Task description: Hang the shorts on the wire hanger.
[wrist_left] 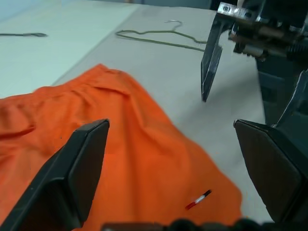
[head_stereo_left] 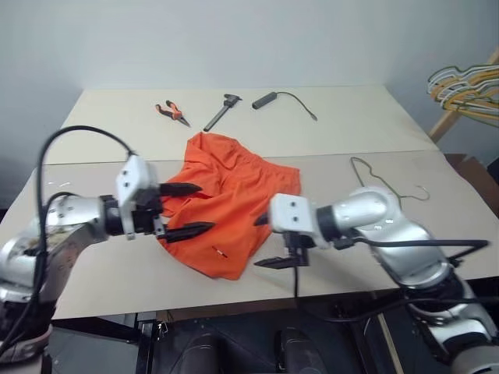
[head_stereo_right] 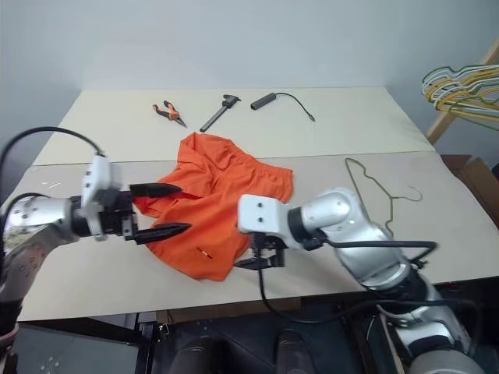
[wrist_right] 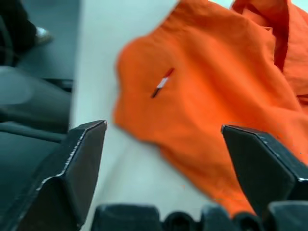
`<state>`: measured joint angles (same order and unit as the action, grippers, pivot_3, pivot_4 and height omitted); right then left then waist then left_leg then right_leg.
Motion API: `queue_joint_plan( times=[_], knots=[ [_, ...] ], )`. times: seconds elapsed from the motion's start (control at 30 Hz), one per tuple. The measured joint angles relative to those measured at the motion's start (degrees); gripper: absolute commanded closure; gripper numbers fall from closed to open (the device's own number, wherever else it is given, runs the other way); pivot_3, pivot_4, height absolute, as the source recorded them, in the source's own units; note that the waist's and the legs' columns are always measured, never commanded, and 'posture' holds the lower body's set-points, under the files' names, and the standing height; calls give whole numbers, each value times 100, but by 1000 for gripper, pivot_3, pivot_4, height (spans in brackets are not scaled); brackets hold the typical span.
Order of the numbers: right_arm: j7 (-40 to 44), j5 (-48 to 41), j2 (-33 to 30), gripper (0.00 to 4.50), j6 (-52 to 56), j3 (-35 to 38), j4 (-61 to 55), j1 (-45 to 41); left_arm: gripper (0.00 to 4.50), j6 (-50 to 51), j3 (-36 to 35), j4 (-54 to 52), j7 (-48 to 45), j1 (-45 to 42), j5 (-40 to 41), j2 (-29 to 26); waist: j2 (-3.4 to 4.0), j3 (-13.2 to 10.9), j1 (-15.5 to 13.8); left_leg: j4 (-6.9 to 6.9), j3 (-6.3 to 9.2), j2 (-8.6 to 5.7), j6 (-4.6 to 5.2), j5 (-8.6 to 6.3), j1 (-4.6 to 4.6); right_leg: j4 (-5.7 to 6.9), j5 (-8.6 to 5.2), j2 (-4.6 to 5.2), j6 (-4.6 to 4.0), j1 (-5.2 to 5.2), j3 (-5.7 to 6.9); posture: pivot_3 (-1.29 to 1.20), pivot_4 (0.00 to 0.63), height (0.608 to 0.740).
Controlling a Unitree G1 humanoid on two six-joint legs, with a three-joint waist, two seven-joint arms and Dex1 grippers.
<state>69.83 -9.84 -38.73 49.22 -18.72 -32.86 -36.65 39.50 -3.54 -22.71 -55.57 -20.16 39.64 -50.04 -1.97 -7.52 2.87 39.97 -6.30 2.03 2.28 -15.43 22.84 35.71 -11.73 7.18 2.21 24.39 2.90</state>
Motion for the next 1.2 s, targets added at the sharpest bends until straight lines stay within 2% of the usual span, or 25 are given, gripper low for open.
queue_joint_plan(
  times=[0.13, 0.33, 0.5, 0.6, 0.73, 0.9, 1.07, 1.1, 1.2],
  knots=[
    [-55, -178, -526, 32, -11, 273, -20, 222, 0, 1203, 837, -383, 309, -346, 96, -29, -1, 0, 80, 0, 7, -1, 10, -6, 0, 1, -1, 0, 2, 3, -6, -192, 128, 740],
    [-269, -286, -827, 32, -45, 407, 25, 360, 0, 2986, 1951, -925, 1009, -830, -11, -131, 5, -9, 191, -2, 9, -2, 12, -7, -8, 6, -4, -2, 6, 5, -23, -207, 145, 740],
    [-471, -461, -874, 32, -45, 456, 9, 390, 0, 3832, 2462, -994, 2246, -868, -561, 814, 6, -26, 166, 3, 13, -5, 17, -9, -8, 4, -4, -1, 6, 0, -24, -219, 146, 740],
    [-589, -503, -911, 32, -44, 493, -26, 435, 0, 3904, 2665, -1102, 2667, -909, -859, 965, 8, -26, 127, 1, 13, -5, 17, -10, -11, 3, -4, 0, 5, -1, -25, -223, 140, 740],
    [-678, -630, -962, 0, -44, 601, -86, 546, 905, 3774, 3012, -1137, 2926, -978, -1253, 944, 8, -25, 119, 1, 12, -5, 17, -10, -29, 4, -3, 1, 3, -16, -26, -230, 134, 740],
    [-780, -737, -1039, 0, -44, 641, -152, 585, 2593, 3502, 3191, -1129, 2808, -995, -1383, 727, 9, -25, 144, -3, 6, -3, 17, -10, -41, 7, -5, 1, 0, -18, -34, -229, 128, 740],
    [-865, -803, -1123, 0, -47, 692, -132, 598, 4235, 3187, 3178, -1022, 2531, -991, -1493, 260, 9, -25, 175, -7, 1, -3, 16, -10, -41, 8, -6, 1, -1, -13, -37, -211, 121, 740],
    [-872, -836, -1123, 0, -57, 697, -110, 600, 4462, 3081, 3163, -1006, 2436, -975, -1515, 97, 10, -24, 198, -8, 1, -3, 16, -10, -41, 8, -6, 1, -1, -13, -38, -204, 116, 740],
    [-918, -833, -1124, 0, -189, 710, 25, 623, 4462, 2486, 3117, -948, 1993, -776, -1668, -482, 10, -24, 258, -10, -2, -3, 16, -9, -40, 8, -6, 1, -1, -10, -39, -192, 110, 740]
  ],
)
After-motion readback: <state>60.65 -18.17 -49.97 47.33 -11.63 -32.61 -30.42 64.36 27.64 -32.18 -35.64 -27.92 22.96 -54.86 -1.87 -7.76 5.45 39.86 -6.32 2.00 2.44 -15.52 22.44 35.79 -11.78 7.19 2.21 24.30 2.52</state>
